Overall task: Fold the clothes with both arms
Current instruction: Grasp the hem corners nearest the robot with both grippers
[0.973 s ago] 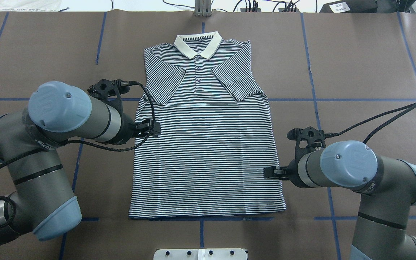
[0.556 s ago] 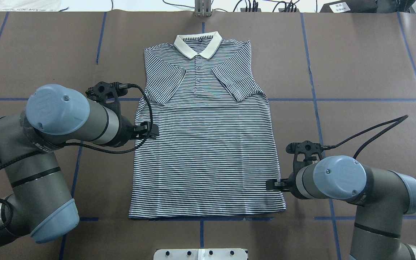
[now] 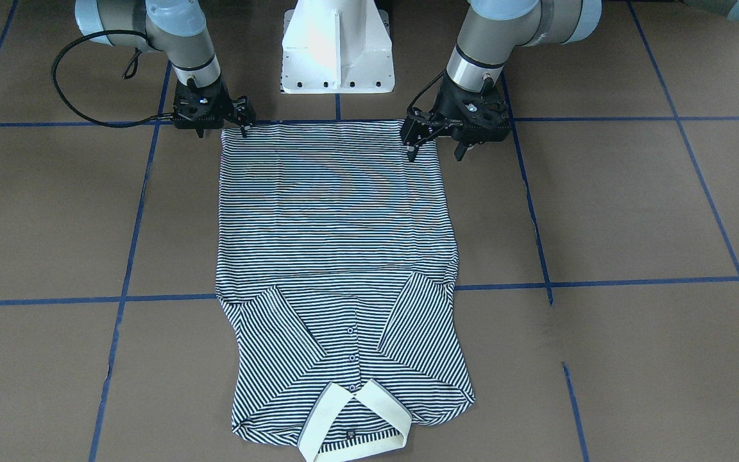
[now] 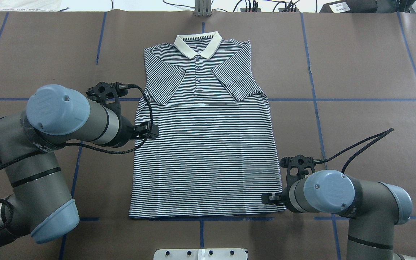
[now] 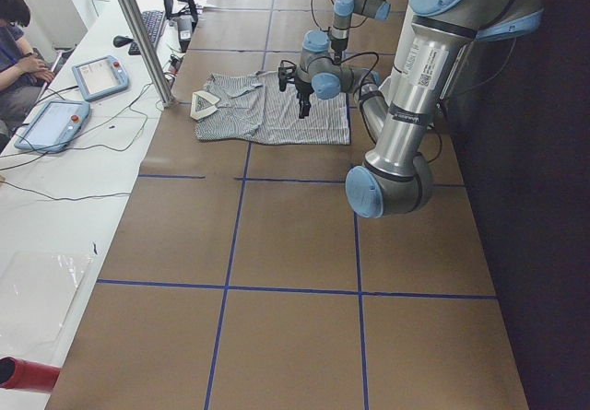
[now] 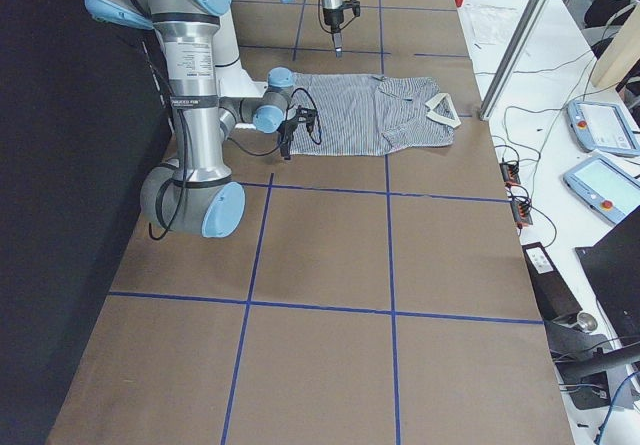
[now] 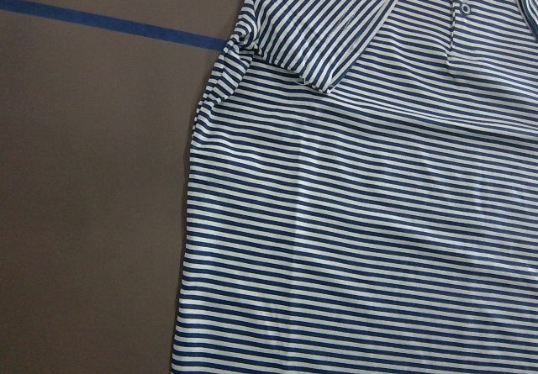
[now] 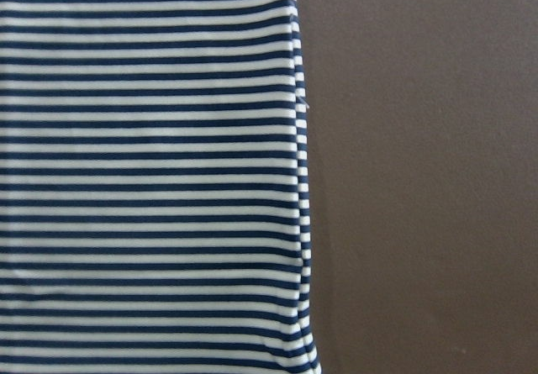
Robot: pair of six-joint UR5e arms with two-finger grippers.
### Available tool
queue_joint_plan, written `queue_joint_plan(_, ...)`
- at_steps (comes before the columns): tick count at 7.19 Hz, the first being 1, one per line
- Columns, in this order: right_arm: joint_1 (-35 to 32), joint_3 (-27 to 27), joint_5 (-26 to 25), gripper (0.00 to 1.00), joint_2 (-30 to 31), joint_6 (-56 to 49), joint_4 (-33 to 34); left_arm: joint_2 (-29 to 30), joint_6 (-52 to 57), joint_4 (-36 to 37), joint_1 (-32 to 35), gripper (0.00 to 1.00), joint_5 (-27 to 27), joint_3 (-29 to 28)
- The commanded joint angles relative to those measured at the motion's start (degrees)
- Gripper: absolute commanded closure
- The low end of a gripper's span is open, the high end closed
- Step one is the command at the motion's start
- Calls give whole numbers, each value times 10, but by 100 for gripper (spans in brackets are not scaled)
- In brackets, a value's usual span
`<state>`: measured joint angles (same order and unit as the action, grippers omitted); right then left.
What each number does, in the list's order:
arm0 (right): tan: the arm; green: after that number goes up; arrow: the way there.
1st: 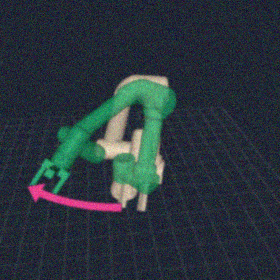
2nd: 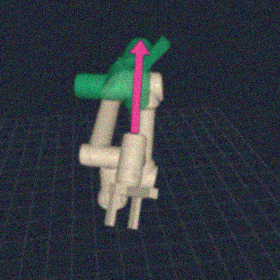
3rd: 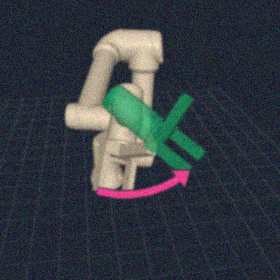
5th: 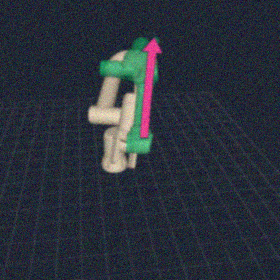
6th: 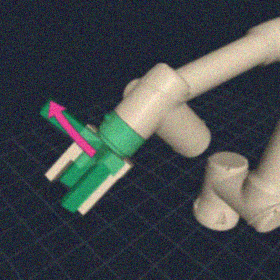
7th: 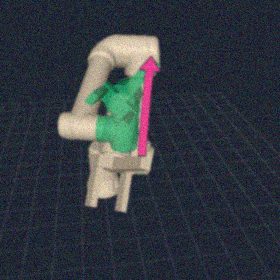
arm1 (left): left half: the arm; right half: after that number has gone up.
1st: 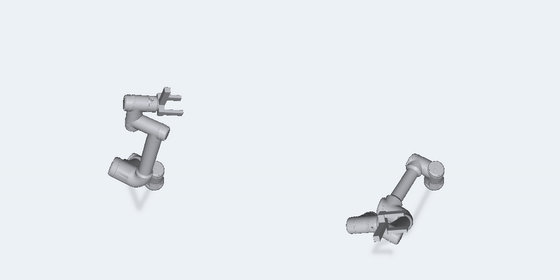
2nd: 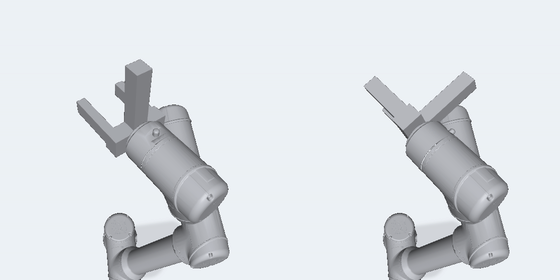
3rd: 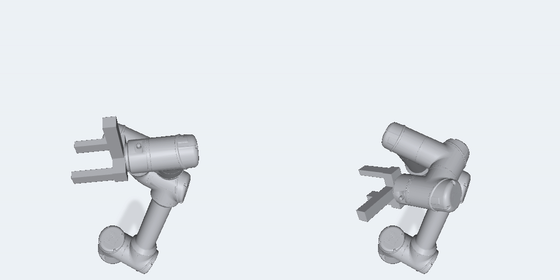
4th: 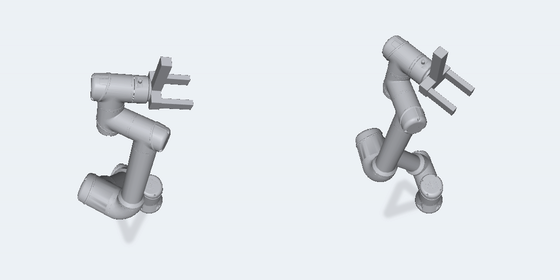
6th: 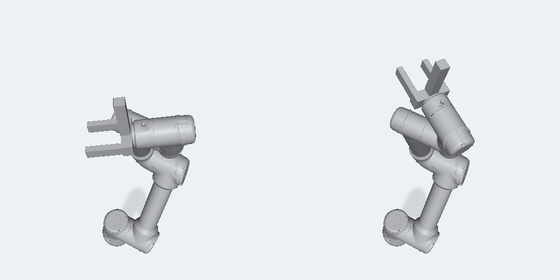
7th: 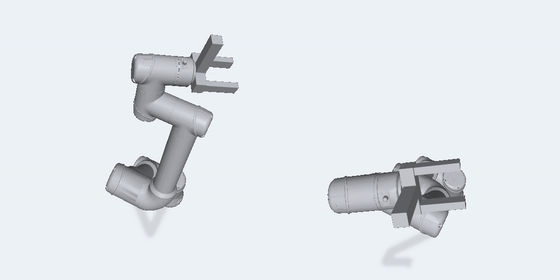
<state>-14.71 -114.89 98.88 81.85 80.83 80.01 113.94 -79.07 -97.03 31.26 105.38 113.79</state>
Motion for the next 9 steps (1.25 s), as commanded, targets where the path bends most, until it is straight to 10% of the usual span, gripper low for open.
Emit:
queue_joint_plan(1,10,5,1,5,-1,2,3,2,0,0,-1,0,1,0)
queue_joint_plan(3,10,6,2,27,-1,2,2,5,0,-1,-1,0,0,-1)
queue_joint_plan(6,8,0,6,99,-2,2,1,3,0,-1,-1,0,0,-3)
queue_joint_plan(9,7,-3,5,100,-2,2,2,5,0,-1,-1,0,0,-3)
